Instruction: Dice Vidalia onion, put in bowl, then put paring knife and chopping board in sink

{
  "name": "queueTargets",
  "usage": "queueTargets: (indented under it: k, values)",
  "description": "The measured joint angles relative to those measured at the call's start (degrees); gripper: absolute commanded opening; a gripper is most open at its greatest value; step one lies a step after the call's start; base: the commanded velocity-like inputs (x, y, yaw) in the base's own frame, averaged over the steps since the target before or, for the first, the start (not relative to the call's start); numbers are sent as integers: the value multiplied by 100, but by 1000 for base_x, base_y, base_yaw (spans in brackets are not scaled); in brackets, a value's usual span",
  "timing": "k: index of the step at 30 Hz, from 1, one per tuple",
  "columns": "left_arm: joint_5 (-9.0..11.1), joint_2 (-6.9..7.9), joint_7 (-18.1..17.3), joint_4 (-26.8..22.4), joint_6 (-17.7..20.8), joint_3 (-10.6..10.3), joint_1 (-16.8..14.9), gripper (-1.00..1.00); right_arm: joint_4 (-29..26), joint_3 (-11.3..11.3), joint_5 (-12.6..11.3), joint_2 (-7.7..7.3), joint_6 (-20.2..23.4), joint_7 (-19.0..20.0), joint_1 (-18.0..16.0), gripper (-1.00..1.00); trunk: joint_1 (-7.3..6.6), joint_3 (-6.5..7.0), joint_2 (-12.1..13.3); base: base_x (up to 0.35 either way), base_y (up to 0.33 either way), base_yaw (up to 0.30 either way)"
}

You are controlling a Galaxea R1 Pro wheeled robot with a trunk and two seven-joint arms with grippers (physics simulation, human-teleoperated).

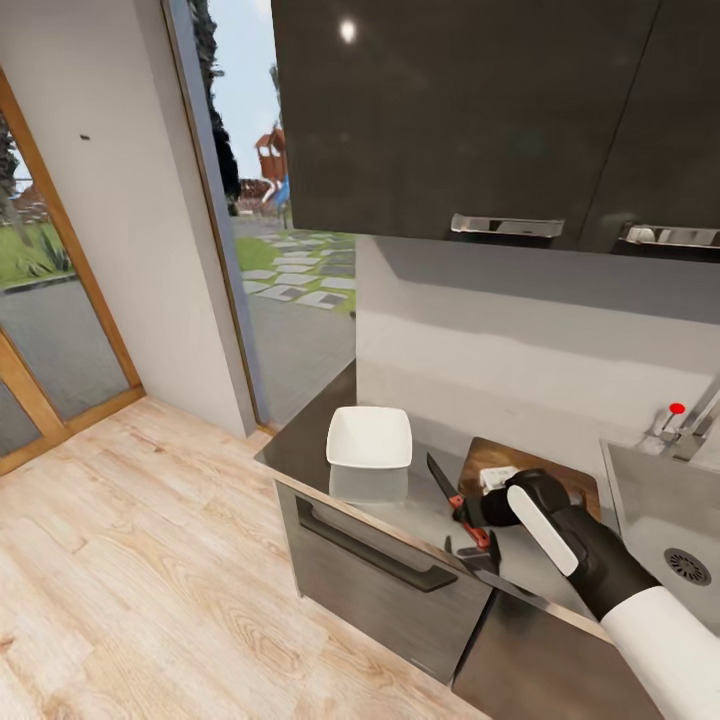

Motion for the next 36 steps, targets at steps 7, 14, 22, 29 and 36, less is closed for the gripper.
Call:
queueTargets:
  k: [7, 14, 22, 29, 36]
  values:
    - [0, 0, 0, -4, 0, 0, 0, 100, 0, 102, 0, 15, 0, 0, 0, 100, 0, -24, 0, 0, 0, 0]
    - [0, 0, 0, -3, 0, 0, 0, 100, 0, 167, 1, 16, 0, 0, 0, 100, 0, -55, 0, 0, 0, 0]
    - [0, 0, 0, -3, 0, 0, 0, 100, 0, 158, 1, 16, 0, 0, 0, 100, 0, -88, 0, 0, 0, 0]
    - [0, 0, 0, -3, 0, -2, 0, 100, 0, 135, 1, 16, 0, 0, 0, 100, 0, -116, -1, 0, 0, 0]
    - [0, 0, 0, 0, 0, 0, 0, 100, 0, 134, 1, 16, 0, 0, 0, 100, 0, -148, -1, 0, 0, 0]
